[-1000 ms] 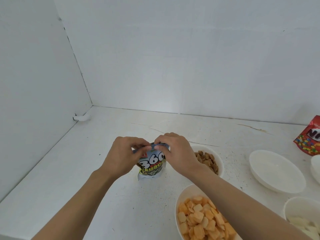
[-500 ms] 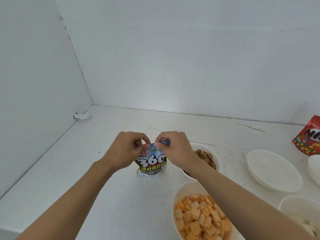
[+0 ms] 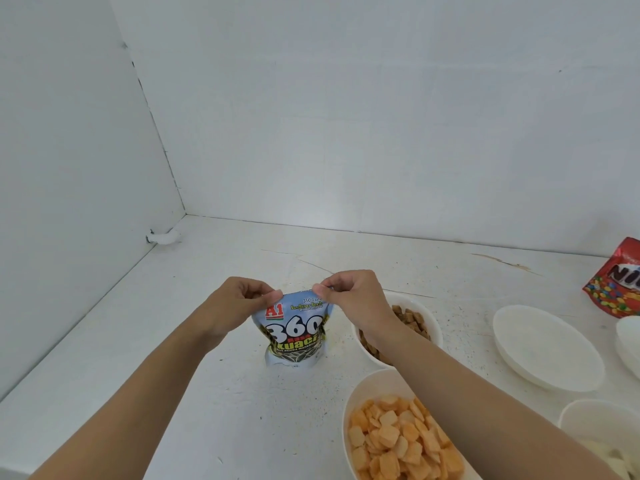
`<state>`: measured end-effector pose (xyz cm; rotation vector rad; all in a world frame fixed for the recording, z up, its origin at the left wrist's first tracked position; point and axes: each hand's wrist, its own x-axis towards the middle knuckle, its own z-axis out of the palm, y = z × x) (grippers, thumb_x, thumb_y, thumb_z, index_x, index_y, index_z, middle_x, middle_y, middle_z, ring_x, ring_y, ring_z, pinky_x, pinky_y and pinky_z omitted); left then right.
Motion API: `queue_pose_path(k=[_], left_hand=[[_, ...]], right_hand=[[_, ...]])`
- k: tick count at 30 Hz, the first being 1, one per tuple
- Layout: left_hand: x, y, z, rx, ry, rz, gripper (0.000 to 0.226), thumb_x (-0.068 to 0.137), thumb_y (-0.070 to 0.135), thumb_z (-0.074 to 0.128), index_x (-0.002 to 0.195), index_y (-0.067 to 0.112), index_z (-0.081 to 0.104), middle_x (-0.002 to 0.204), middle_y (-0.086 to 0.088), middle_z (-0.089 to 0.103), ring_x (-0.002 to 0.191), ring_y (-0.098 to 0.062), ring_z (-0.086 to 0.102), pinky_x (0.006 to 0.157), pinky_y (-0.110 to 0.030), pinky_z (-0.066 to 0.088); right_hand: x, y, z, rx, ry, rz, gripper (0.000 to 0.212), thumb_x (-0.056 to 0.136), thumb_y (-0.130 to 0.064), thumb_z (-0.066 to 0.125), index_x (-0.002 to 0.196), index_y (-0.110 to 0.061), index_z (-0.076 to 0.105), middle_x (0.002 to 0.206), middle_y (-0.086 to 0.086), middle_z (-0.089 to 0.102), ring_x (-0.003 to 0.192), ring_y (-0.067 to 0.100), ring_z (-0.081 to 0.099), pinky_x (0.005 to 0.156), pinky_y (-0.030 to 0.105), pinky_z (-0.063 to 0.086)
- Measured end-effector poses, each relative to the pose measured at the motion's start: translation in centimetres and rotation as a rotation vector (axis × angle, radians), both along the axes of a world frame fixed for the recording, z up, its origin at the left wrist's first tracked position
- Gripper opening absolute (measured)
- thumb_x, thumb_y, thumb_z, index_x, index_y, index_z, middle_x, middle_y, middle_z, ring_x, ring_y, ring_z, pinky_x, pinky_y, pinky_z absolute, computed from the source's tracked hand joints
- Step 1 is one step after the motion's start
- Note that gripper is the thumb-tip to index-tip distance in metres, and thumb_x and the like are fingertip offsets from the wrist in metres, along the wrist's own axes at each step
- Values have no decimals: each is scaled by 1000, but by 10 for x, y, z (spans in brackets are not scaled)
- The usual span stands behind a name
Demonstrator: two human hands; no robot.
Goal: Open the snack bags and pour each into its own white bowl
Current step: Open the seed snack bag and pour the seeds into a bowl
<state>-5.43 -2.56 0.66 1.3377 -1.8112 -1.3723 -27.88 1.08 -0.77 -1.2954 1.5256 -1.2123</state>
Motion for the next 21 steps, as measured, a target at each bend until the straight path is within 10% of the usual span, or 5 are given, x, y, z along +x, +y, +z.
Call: queue_pose_path(k=[4,13,21], left_hand=[[5,-1,3,113,-45,-100,56,74,64,73,87,10,78,93,-15,76,83,-24,57,80,-38,40],[-30,2,9,298,-23,-86,27,92,27,70,104,3,75,103,-18,76,107,-40,67,105,-52,46],[-29,16,-7,584,280,60,41,69,14,78,106,-2,73,103,-22,74,84,-28,70,65,-28,58]], right_hand=[[5,-1,2,-28,19,-59,9,78,-18,84,73,-15,77,66,9,70,63,12,61,61,25,51],[16,-3,0,-107,238,-54,14,82,-31,80,82,-27,67,89,-2,58,69,4,45,63,19,38],[18,12,-8,21,163,-184,34,74,-39,84,86,-18,61,72,-1,63,72,20,68,66,46,60]])
